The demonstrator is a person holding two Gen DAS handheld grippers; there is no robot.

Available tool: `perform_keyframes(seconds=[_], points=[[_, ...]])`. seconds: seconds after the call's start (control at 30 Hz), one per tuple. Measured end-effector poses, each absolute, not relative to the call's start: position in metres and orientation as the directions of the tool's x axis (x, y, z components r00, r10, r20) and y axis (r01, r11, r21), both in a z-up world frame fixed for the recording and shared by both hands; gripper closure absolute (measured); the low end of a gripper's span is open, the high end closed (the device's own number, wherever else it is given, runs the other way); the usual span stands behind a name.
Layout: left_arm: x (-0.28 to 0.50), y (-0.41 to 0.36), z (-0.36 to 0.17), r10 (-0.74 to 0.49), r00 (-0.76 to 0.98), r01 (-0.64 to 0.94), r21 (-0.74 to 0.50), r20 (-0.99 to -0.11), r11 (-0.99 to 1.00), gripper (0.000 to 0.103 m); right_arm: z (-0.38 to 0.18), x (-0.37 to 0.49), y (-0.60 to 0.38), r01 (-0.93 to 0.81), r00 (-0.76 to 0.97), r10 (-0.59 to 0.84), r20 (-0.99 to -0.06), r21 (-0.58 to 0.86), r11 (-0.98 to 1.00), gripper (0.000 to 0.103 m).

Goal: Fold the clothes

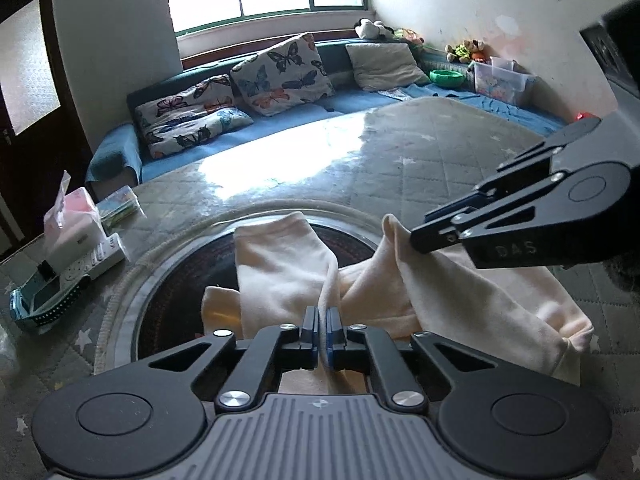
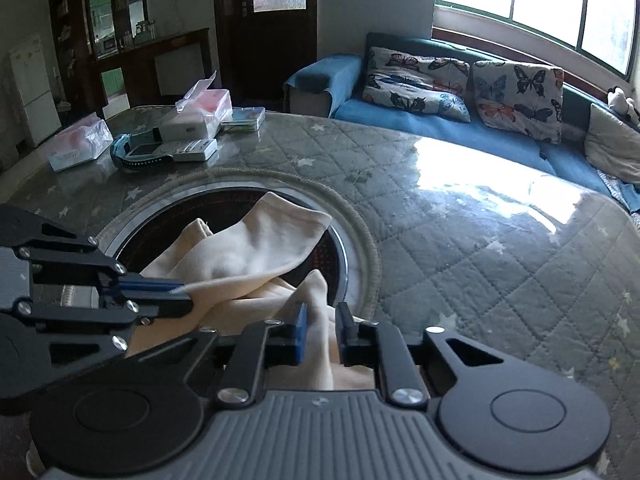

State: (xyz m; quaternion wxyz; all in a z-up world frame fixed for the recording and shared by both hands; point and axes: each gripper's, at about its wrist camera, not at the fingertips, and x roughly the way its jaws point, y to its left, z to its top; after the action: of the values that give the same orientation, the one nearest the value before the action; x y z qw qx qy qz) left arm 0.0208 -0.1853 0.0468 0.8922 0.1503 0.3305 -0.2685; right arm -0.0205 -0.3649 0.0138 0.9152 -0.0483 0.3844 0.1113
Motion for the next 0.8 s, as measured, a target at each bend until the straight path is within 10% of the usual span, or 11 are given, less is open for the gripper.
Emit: perform_keyframes(seconds=[0.43, 0.8], points=[[0.02, -0.172, 0.055, -0.366, 0.665, 0.543, 0.085, -0.651, 0.835, 0.1, 0.021, -0.026, -0.365, -0.247, 0.696, 0.162, -0.7, -0.021, 0.969, 0.087], [0.023, -0.171, 0.054, -0.38, 0.652, 0.561, 0.08, -0.656, 0.824, 0.099, 0.024, -0.024, -0.355, -0.283, 0.694, 0.185, -0.696, -0.027, 0.959, 0.064]])
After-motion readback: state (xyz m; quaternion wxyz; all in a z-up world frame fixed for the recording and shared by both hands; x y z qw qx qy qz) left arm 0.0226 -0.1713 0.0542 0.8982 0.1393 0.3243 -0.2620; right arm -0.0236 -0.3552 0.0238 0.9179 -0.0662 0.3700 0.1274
